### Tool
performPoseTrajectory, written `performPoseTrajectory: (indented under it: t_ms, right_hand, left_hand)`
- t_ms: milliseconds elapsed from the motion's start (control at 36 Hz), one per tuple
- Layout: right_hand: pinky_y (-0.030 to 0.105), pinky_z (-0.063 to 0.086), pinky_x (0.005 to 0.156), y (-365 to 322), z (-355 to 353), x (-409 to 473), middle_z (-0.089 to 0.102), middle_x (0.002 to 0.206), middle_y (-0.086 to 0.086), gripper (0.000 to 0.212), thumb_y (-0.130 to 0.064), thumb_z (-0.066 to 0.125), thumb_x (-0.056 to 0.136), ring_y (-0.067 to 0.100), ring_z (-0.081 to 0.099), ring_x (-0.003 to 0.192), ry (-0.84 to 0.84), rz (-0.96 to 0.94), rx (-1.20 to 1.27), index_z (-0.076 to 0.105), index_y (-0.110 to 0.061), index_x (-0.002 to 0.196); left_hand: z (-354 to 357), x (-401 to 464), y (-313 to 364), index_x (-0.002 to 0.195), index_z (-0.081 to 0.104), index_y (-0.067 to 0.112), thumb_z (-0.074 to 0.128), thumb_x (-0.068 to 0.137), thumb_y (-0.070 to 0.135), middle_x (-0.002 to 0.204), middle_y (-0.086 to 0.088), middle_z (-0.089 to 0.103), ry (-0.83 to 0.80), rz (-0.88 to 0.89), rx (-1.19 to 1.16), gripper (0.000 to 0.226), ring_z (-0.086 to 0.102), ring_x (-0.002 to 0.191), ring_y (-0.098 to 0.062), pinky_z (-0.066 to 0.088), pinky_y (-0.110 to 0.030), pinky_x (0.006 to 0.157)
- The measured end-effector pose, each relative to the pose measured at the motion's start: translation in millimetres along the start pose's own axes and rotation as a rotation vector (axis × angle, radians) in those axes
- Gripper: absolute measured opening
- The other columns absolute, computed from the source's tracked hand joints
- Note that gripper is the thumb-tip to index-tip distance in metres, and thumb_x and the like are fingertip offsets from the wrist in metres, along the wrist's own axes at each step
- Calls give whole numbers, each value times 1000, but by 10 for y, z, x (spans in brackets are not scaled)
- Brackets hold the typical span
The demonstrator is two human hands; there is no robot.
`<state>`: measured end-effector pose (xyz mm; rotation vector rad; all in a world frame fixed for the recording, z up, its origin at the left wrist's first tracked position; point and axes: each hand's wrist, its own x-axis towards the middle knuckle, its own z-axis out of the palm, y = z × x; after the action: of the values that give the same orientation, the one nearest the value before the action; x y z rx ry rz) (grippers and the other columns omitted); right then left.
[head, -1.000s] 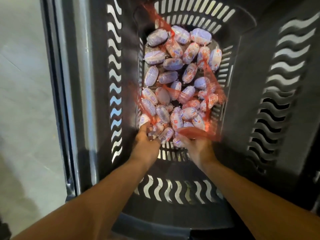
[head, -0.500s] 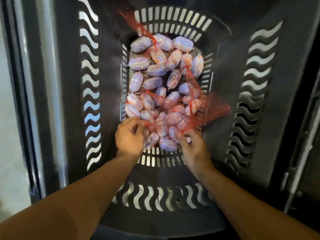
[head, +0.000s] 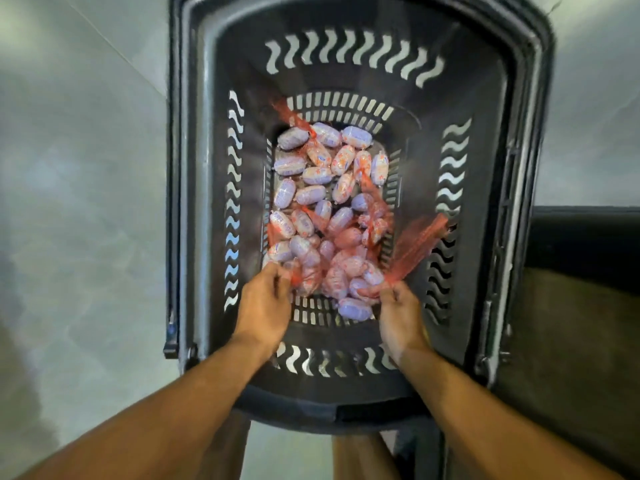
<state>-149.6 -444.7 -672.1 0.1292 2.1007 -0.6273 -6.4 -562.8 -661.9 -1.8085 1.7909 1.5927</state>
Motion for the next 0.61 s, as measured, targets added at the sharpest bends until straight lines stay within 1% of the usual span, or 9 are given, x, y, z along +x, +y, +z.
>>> performPoseTrajectory:
  t_ms: [111,167,222,333,417,444,472,528,611]
  right_hand:
    - [42,51,93,-185,-227,-331,69,114,17,24,-15,45,106,30,63,105,30,-26,-39,66,-4,110]
    - [45,51,95,-310,-345,-542,69,113,19,26,-15,44,107,33,64,106,64,-41,-1,65,-1,112]
    - [46,52,94,-469,-469,-791,70,108,19,24,-14,45,106,34,65,103,90,-49,53,66,-2,107]
    - [44,51,85,-826,-791,-1387,67,93,13,21,-11,46,104,33,64,93,146,-113,84,62,-7,91]
    - [30,47,69,-1138,-1071,-1944,65,81,0,27,-12,45,106,24,62,82,169,-159,141,60,-14,83]
    - [21,46,62,-1245,-1171,-2158,65,78,-4,29,-13,45,106,17,63,76,167,-170,174,59,-17,82]
    - [13,44,55,-1341,-1271,-2369,66,76,-7,30,-14,45,106,9,64,70,167,-186,197,59,-17,81]
    - [9,42,53,-1504,-1472,-2785,67,74,-6,31,-19,44,107,0,62,64,157,-230,191,61,-15,82]
    - [23,46,63,-1706,-1743,-3343,71,79,-5,32,-25,44,108,11,65,73,138,-304,231,64,-15,86]
  left_hand:
    - [-290,-261,309,80,57,20,47,105,13,74,7,60,-19,12,-52,28,54,60,6,38,-8,54]
    - [-449,-428,506,85,60,13,47,105,11,76,5,61,-18,-4,-102,24,54,67,0,38,-9,58]
    - [-637,-627,717,88,61,8,46,105,8,79,1,63,-9,-20,-167,23,55,74,-11,43,-18,66]
    - [-1057,-1124,1181,92,62,18,48,104,16,91,-3,69,-25,14,-168,19,65,85,-19,53,-29,78]
    - [-1392,-1535,1543,89,63,16,47,105,13,92,-11,71,-21,35,-249,22,68,94,-33,54,-49,93]
    - [-1504,-1678,1663,87,62,14,47,105,11,89,-14,70,-19,53,-277,24,66,93,-37,53,-53,95]
    - [-1620,-1822,1788,85,62,12,47,104,9,84,-14,68,-15,83,-297,25,65,87,-37,52,-56,94]
    - [-1843,-2106,2037,83,64,8,50,102,6,74,-9,65,5,144,-334,24,63,75,-24,55,-51,87]
    - [-2178,-2513,2417,81,68,6,57,99,6,69,-11,67,51,236,-366,21,63,66,-9,55,-31,71]
